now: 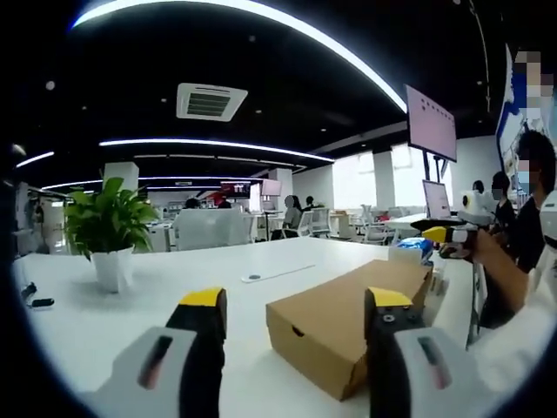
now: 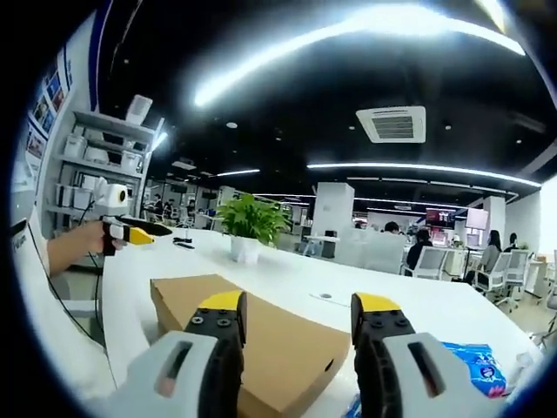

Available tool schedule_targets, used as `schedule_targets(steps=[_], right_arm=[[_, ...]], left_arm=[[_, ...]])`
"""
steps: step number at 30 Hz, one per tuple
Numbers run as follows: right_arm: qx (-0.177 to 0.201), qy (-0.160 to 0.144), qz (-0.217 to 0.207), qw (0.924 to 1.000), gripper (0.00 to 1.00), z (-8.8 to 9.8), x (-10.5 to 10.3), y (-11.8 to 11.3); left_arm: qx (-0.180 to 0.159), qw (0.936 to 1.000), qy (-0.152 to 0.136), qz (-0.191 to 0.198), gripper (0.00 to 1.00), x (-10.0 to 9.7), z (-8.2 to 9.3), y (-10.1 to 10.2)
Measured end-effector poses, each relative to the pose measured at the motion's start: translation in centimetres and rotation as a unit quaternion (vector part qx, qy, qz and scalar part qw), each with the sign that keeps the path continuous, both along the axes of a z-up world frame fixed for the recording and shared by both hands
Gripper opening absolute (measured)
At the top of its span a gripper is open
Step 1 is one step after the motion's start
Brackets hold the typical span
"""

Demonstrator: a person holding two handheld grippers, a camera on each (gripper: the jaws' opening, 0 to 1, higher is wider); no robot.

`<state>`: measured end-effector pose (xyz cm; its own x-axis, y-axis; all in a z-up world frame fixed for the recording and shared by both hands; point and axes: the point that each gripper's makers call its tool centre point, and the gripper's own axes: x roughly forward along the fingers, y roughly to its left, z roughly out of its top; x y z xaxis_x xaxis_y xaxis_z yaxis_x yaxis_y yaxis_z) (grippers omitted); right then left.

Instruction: Operate the shoe box by opening the lid, removing the specified soft item, and placing it in the target area until the item is outside and the box remains undamaged.

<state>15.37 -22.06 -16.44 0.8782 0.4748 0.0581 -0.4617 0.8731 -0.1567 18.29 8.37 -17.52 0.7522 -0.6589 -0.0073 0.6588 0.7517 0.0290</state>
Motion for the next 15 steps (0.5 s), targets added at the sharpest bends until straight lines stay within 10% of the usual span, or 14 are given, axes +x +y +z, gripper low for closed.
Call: schedule_targets(steps=[15], right_arm=[[-0.009, 0.011, -0.001, 0.9999, 0.47, -0.92, 0.04, 0.2]], left_arm=[[0.009, 1.0, 0.001, 0.0, 0.65, -0.04, -0.12, 0.04]])
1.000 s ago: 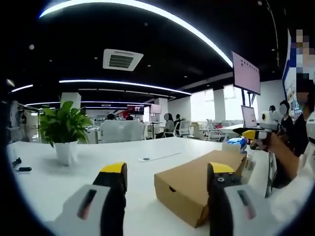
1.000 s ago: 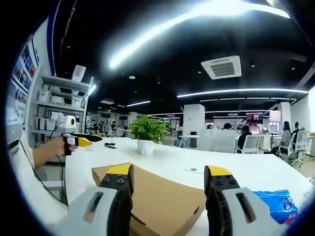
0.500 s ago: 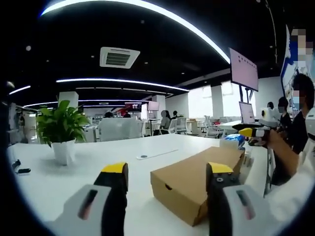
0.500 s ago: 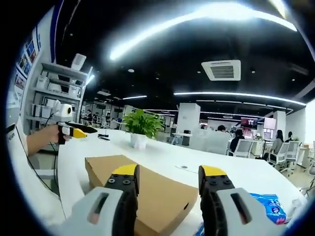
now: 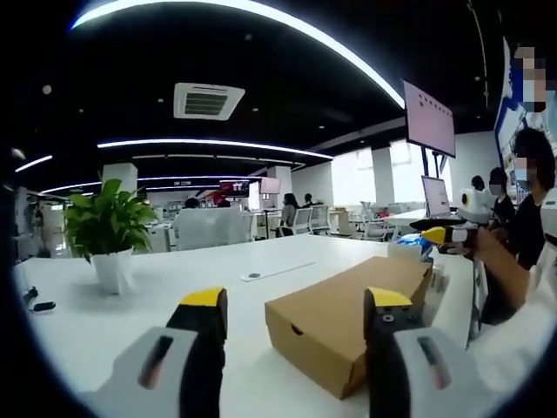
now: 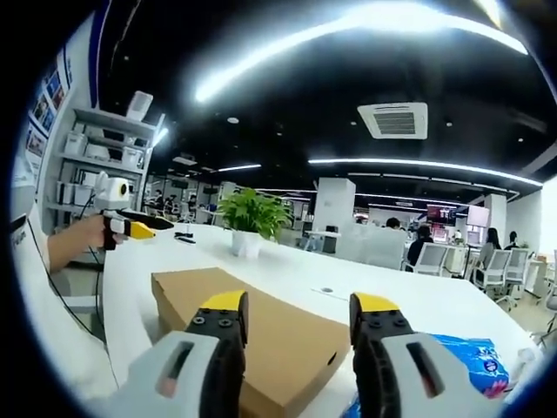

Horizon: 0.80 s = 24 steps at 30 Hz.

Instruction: Operate the shoe box by opening the lid, removing the specified soft item, and placing it in the target area until the item is outside and the box remains undamaged.

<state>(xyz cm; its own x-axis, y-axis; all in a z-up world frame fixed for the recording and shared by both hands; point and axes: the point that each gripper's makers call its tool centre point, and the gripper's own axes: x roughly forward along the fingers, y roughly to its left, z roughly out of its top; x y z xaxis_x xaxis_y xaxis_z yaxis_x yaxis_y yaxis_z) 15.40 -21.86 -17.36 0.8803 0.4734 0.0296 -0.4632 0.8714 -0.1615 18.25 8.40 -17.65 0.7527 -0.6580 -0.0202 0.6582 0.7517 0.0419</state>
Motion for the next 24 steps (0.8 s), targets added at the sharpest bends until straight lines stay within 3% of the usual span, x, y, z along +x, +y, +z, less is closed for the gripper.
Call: schedule_targets(steps=[24], right_arm=[[-0.015, 0.008, -0.001, 0.9998, 0.44, -0.96, 0.1, 0.11]], left_arm=[[0.008, 0.9999, 0.006, -0.005, 0.64, -0.07, -0.42, -0.33]])
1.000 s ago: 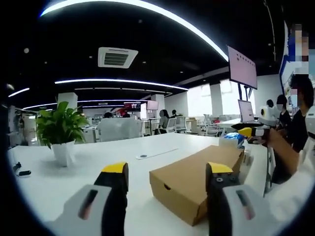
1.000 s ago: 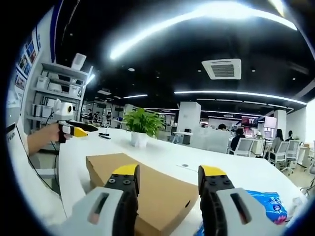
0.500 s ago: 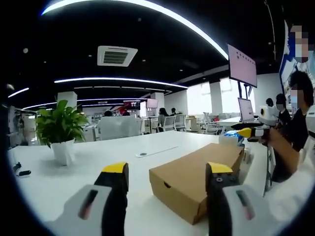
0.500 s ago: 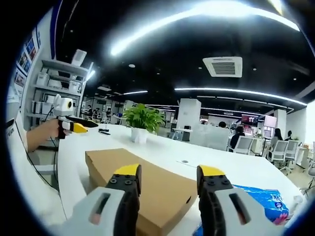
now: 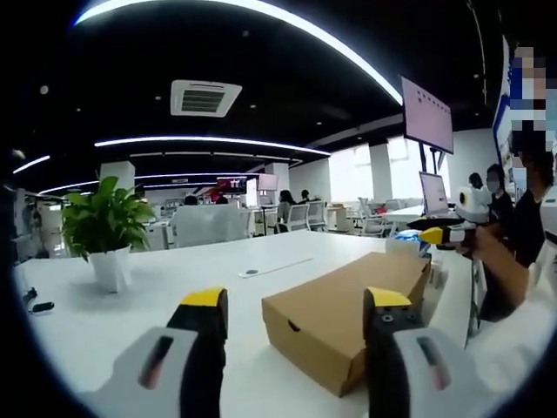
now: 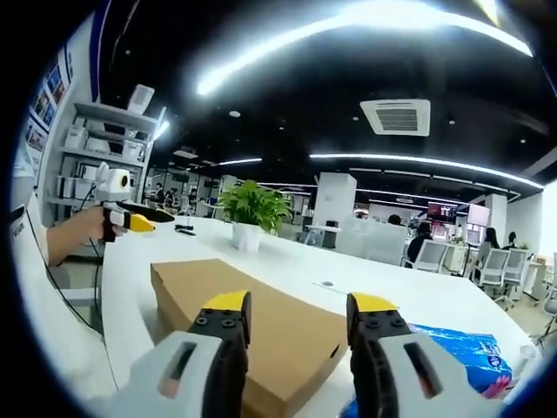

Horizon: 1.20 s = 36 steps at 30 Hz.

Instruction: Operate the shoe box by opening the lid, removing the specified soft item, and placing it in the target area until the item is outside and the box remains undamaged.

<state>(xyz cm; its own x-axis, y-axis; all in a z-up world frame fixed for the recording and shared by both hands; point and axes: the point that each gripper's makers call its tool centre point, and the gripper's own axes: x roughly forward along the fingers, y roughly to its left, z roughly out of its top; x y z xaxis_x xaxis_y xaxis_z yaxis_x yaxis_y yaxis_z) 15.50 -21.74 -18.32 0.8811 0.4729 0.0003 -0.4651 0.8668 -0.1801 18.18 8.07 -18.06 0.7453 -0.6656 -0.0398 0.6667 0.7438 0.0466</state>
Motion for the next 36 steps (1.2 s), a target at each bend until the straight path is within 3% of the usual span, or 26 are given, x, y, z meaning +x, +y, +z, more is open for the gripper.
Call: schedule_targets(steps=[36], right_arm=[[-0.015, 0.005, 0.004, 0.9999, 0.43, -0.89, 0.04, 0.68]], left_arm=[[0.005, 1.0, 0.002, 0.0, 0.64, 0.14, -0.29, 0.1]])
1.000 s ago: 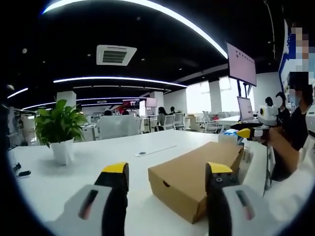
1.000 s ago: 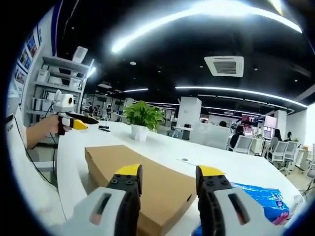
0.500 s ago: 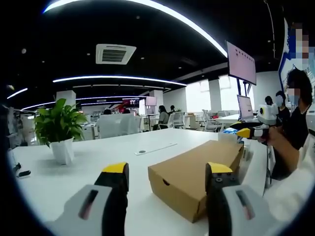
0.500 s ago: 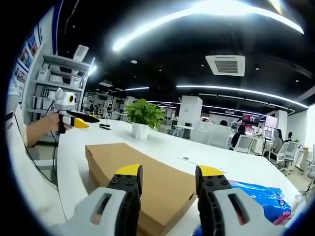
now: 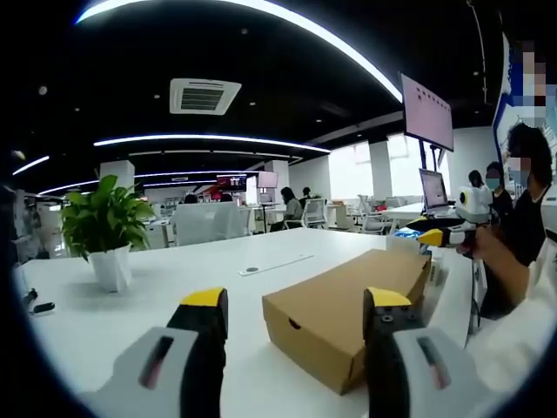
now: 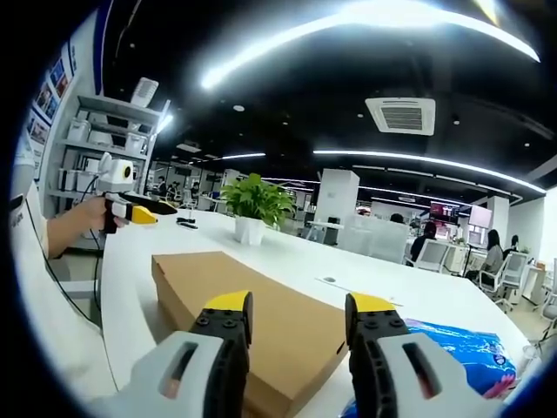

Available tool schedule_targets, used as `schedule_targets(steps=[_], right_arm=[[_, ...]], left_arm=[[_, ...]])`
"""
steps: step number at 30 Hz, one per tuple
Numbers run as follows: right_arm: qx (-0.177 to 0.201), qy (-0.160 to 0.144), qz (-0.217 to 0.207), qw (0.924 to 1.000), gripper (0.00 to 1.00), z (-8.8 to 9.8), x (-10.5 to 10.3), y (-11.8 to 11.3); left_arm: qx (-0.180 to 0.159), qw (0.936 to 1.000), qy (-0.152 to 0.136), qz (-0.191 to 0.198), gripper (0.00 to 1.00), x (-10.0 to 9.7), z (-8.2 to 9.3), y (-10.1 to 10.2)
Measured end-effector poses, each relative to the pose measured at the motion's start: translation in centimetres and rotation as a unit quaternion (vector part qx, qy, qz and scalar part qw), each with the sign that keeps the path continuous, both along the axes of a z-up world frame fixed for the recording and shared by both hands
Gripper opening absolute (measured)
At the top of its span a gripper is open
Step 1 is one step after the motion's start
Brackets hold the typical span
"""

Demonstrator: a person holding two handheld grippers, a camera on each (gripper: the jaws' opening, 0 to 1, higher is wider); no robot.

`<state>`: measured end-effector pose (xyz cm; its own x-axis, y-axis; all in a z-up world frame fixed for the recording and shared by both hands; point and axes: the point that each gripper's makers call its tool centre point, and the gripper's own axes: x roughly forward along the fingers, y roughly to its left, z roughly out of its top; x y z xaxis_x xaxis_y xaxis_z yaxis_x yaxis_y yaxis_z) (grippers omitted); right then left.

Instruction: Operate the shoe box by opening the lid, removing the specified soft item, and placing it in the target area until the item is outside and the box remains undamaged.

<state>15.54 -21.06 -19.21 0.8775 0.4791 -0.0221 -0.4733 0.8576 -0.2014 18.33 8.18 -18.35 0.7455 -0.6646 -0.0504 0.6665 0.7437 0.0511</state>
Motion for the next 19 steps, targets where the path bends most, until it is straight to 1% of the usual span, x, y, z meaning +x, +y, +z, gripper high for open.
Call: schedule_targets(steps=[19], right_arm=[[-0.012, 0.001, -0.004, 0.9999, 0.42, -0.3, 0.09, -0.1]], left_arm=[[0.0, 1.0, 0.0, 0.0, 0.64, -0.03, 0.07, 0.01]])
